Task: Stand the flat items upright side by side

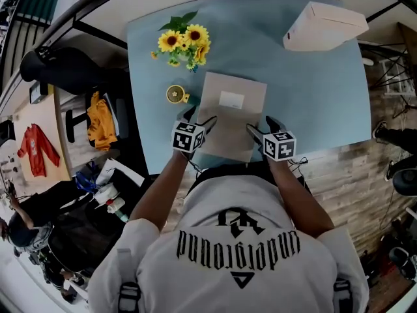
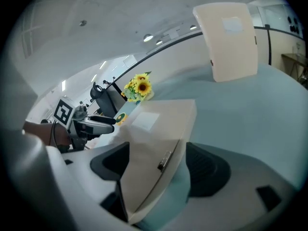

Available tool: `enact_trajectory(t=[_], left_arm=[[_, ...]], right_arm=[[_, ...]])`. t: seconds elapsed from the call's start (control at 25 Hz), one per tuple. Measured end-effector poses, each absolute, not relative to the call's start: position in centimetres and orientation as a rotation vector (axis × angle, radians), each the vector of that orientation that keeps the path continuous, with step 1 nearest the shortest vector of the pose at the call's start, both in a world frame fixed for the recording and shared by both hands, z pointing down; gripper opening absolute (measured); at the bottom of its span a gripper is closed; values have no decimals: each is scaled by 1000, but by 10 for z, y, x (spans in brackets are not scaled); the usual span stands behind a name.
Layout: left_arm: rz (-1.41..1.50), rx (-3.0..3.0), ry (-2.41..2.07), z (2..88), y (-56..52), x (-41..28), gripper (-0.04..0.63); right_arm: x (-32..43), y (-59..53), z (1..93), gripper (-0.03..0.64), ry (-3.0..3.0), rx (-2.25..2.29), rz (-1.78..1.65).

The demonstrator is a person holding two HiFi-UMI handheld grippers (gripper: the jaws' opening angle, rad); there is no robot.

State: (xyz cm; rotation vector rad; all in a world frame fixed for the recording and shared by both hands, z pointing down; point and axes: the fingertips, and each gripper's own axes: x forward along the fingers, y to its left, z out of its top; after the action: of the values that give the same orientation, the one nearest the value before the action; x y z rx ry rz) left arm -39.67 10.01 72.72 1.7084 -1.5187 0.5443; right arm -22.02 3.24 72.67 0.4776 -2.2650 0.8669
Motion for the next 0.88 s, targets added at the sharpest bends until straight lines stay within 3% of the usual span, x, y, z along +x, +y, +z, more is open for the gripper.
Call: enact_trajectory(t=[0.56,0.88], left_arm=[[420,1561,-1287,776,110,-393,364],[370,1542,-1233,781,111,-391,348]], right_arm=[[-221,43,775,364,-2107,509,1119],[-224,49,778,307,-2078,472,1152]])
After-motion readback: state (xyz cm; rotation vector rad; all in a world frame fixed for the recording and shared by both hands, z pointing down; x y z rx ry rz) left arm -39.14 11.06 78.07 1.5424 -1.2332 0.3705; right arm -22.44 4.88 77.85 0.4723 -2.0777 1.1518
